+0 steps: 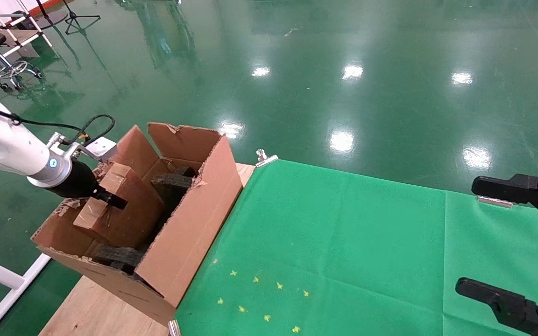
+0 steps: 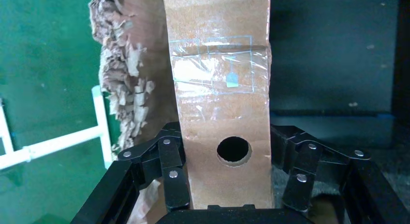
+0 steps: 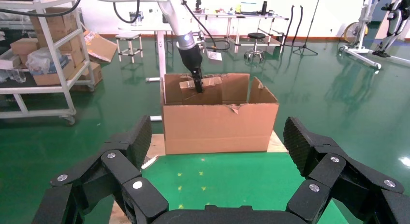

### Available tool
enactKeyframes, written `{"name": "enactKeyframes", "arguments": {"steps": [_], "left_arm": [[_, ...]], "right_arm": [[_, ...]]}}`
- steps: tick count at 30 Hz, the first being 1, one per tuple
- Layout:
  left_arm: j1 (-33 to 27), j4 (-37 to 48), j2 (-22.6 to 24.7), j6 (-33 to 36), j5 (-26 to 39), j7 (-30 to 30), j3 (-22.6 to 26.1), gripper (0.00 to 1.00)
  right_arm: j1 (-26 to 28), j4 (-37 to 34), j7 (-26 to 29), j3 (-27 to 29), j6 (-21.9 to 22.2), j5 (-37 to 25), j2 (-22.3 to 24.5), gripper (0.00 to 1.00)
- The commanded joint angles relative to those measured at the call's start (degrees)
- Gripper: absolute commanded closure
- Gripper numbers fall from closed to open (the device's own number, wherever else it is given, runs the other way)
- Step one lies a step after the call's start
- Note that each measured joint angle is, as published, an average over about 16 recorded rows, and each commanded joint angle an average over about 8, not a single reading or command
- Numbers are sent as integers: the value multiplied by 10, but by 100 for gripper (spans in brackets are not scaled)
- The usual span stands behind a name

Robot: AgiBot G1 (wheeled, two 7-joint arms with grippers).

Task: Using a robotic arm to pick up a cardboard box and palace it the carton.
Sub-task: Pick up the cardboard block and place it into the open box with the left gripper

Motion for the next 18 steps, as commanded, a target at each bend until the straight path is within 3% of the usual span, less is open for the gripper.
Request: {"name": "enactKeyframes", "arguments": {"steps": [1, 18], "left_arm": [[7, 6, 2, -15, -2, 1, -1, 100], [36, 24, -5, 20, -34, 1, -23, 100]], "right_arm": [[0, 0, 0, 0, 0, 0, 0, 0], [0, 0, 0, 0, 0, 0, 0, 0]]}}
